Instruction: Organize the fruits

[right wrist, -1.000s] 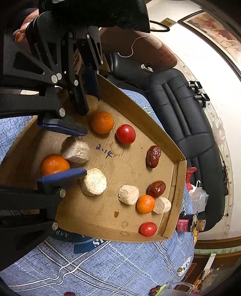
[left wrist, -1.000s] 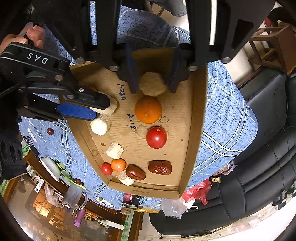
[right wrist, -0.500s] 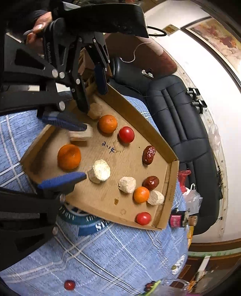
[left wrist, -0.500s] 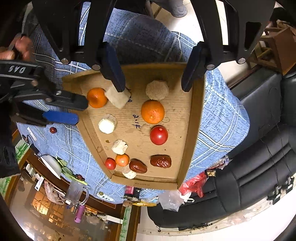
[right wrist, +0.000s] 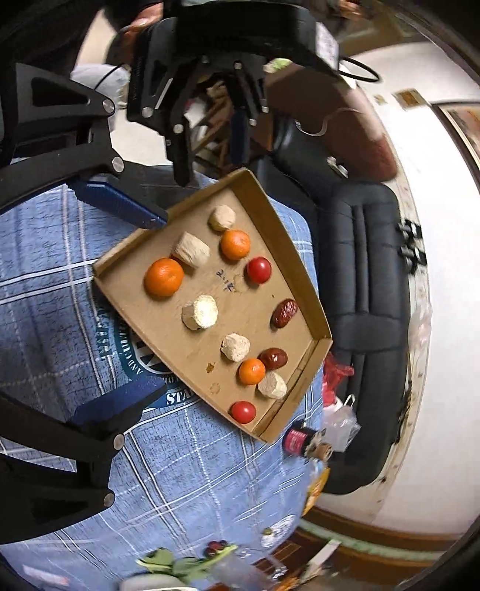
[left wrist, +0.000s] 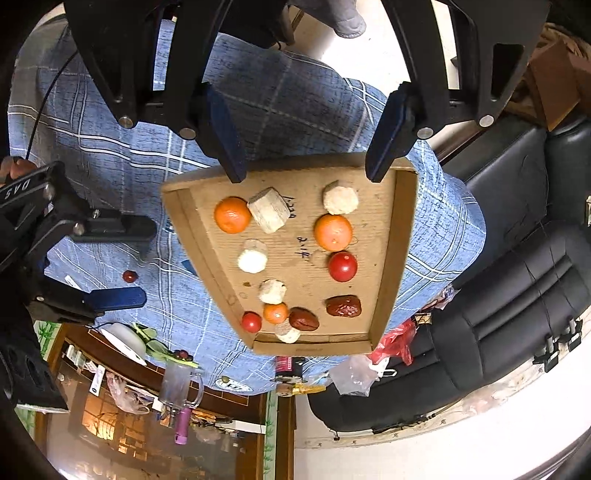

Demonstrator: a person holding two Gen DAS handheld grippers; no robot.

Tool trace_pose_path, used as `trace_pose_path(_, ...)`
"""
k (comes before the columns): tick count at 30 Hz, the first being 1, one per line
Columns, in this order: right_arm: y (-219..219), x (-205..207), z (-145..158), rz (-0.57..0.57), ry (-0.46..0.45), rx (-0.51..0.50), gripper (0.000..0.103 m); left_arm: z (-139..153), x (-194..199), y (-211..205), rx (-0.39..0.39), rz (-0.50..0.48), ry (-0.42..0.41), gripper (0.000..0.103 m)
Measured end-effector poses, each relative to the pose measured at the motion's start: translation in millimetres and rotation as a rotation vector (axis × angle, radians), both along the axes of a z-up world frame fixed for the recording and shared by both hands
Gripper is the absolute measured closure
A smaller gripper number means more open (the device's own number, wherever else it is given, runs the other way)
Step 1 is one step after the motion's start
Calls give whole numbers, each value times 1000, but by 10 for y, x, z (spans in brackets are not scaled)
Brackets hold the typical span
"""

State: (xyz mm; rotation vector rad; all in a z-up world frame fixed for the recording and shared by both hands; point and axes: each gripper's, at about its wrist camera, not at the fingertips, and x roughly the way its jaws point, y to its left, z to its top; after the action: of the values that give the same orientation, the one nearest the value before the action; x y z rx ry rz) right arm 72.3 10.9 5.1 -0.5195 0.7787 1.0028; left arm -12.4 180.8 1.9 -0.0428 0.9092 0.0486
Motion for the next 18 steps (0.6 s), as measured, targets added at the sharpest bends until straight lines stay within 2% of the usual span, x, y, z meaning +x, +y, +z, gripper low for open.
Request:
trace_pose_path(7,45,-164,-38,69,-45,-42,19,38,-61,-70,7,1,-5,37)
trace_pose_path(18,36,-153,-29,72,-52,-29,19,57,-101,-19,14,37,-18,37)
